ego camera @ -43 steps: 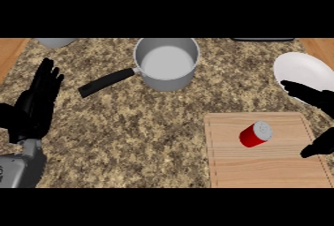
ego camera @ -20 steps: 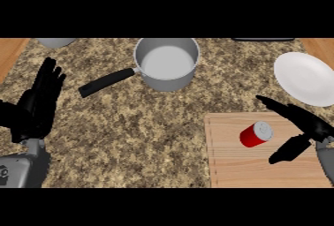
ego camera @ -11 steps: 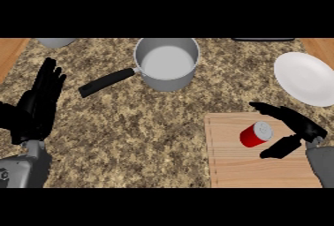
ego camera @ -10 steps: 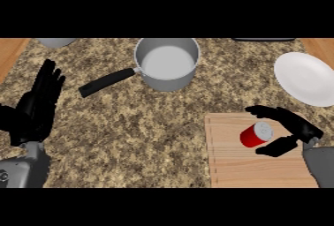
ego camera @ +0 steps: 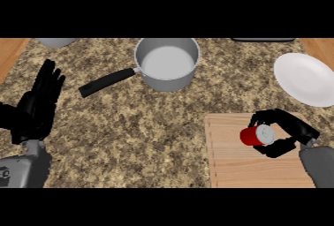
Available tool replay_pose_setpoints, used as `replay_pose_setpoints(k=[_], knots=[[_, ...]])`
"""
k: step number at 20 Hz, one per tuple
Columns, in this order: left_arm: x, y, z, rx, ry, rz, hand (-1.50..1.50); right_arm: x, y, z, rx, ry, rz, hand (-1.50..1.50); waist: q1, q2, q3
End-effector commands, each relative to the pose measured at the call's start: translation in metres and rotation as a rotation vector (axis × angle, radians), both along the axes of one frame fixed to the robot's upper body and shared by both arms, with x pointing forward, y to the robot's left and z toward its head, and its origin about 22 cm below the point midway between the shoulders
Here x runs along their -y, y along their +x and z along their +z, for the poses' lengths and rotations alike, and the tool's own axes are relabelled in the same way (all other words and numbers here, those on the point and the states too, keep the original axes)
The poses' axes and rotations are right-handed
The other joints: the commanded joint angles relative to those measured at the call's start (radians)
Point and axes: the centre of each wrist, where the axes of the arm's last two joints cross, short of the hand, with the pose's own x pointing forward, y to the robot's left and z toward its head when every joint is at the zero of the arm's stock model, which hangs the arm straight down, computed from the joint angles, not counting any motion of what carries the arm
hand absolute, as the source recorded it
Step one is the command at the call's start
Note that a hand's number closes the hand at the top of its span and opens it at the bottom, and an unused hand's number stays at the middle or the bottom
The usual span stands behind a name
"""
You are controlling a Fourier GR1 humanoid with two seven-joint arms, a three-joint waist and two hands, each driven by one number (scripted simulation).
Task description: Pick the can from the cutting board and place it in the pot
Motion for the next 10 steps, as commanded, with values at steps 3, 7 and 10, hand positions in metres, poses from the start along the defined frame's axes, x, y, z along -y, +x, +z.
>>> replay_pose_setpoints(k=[3,7,10], knots=[[-0.012,-0.010,0.000,-0.016,0.022,0.008,0.00,-0.008,-0.017,-0.012,0.020,-0.005,0.007,1.50,-0.003,0.002,0.003],[0.001,0.002,0.005,-0.001,0.005,-0.023,0.00,-0.169,-0.014,0.011,0.199,-0.063,0.306,1.50,0.025,-0.007,-0.002],[0.018,0.006,0.006,0.011,0.006,-0.091,0.00,-0.256,-0.023,0.041,0.314,-0.132,0.527,1.50,0.103,-0.012,-0.008]])
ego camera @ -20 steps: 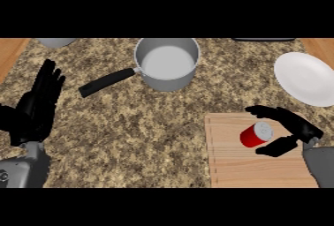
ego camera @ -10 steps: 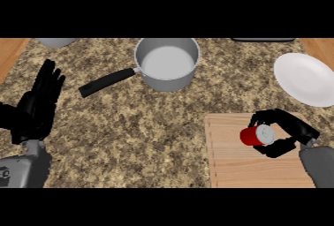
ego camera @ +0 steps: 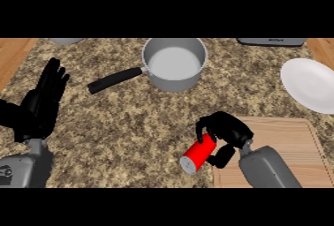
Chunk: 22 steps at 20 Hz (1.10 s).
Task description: Pick the can from the cutting board and place it in the pot
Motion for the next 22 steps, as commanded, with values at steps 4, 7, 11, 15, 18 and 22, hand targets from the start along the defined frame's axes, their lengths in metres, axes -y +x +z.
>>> replay_pose_setpoints(k=[4,7,11,15,18,22], knots=[[0.010,0.009,0.003,0.009,0.009,-0.044,0.00,-0.143,-0.059,0.034,0.180,-0.094,0.243,1.50,0.038,0.001,0.004],[0.013,0.006,-0.002,-0.017,-0.009,-0.037,0.00,-0.151,-0.082,0.051,0.241,0.067,0.103,1.50,0.025,-0.005,0.008],[0.003,0.010,0.002,-0.009,0.004,-0.015,0.00,-0.162,-0.103,0.083,0.356,0.225,-0.055,1.50,0.009,-0.004,0.007],[0.014,0.010,-0.002,-0.018,0.000,-0.026,0.00,-0.176,-0.115,0.111,0.527,0.309,-0.181,1.50,-0.004,-0.007,0.005],[0.004,0.007,-0.002,-0.005,0.010,-0.017,0.00,-0.184,-0.115,0.127,0.560,0.365,-0.299,1.50,0.005,-0.004,0.005],[0.000,0.021,0.000,-0.016,0.007,-0.006,0.00,-0.204,-0.103,0.144,0.611,0.349,-0.404,1.50,-0.009,0.008,0.005]])
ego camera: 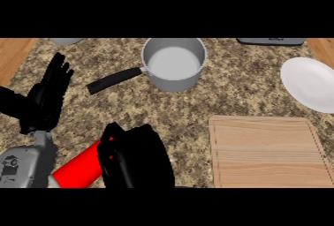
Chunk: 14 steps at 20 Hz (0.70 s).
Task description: Pick the can from the cutting board and place it in the pot
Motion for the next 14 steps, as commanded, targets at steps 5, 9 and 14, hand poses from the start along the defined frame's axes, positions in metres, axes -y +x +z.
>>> replay_pose_setpoints(k=[5,9,14], knots=[[0.001,-0.001,0.013,0.021,0.007,0.007,0.00,-0.032,0.046,0.049,-0.023,0.108,-0.129,1.50,0.006,0.012,0.001],[-0.001,-0.017,0.009,0.010,-0.005,0.010,0.00,-0.036,0.072,0.040,-0.013,0.117,-0.181,1.50,0.000,0.010,0.002],[-0.007,-0.013,0.000,0.009,-0.008,0.013,0.00,-0.033,0.111,0.011,-0.049,0.115,-0.227,1.50,0.003,0.017,0.001]])
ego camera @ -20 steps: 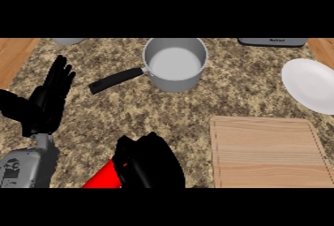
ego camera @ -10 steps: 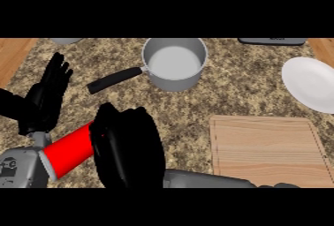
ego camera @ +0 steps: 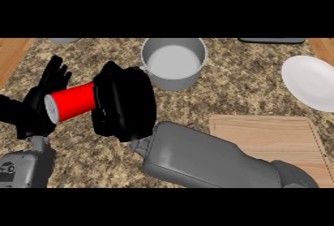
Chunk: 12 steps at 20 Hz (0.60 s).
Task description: Pick the can from the cutting board and place it in the pot
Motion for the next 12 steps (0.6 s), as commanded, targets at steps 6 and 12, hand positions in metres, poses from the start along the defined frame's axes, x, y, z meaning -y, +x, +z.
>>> replay_pose_setpoints(k=[6,12], knots=[[-0.006,-0.001,-0.007,-0.003,-0.004,0.014,0.00,0.020,0.066,-0.049,0.139,-0.226,-0.183,1.50,-0.017,0.003,-0.002],[0.005,0.003,-0.003,0.021,0.005,-0.015,0.00,0.030,0.109,-0.048,0.140,-0.286,-0.268,1.50,0.011,0.011,0.000]])
